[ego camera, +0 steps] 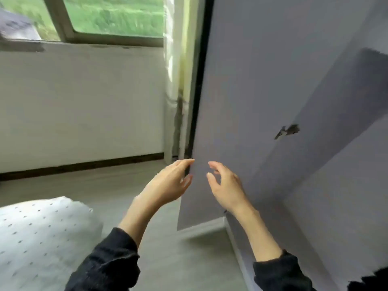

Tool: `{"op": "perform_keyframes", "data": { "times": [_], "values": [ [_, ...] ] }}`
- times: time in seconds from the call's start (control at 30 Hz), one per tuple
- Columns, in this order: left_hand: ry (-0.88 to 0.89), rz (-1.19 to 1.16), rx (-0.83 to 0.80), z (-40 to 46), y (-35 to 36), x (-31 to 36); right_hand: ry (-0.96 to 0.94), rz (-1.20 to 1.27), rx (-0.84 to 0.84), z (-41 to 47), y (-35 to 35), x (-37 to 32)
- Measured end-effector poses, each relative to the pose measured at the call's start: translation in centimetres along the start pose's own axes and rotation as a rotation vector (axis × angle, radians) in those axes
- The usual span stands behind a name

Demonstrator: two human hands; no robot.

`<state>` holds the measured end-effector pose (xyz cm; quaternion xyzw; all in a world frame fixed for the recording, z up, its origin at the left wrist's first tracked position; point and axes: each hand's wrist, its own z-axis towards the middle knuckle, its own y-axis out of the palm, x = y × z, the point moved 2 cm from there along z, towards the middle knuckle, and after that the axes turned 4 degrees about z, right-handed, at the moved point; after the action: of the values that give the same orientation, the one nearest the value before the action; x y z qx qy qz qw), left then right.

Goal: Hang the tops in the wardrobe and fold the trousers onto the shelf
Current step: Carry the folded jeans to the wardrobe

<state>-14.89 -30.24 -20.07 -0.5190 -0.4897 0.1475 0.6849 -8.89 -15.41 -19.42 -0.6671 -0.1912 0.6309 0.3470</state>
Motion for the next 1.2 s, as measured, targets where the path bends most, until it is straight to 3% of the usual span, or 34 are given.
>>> {"op": "perform_keyframes", "data": {
  "times": [0.2,0.33,0.63,0.87,1.2],
  "values": [
    [-0.392,-0.058,0.029,-9.8,-2.1,-18.0,-0.016,0.053,-0.302,1.3,16.4,-7.0],
    [-0.568,-0.202,0.097,-12.6,-3.9,-25.5,-0.050,0.041,-0.453,3.3,24.5,-11.1],
    [-0.817,-0.423,0.319,-8.4,-9.1,-38.3,-0.144,-0.023,-0.618,18.1,33.8,-16.8],
    [-1.094,-0.508,0.526,-4.6,-14.8,-46.8,-0.379,-0.075,-0.862,32.8,41.4,-25.4],
    [-1.401,-0.591,0.860,-6.6,-20.5,-58.5,-0.723,-0.110,-1.190,39.7,56.6,-41.1]
  ]
}}
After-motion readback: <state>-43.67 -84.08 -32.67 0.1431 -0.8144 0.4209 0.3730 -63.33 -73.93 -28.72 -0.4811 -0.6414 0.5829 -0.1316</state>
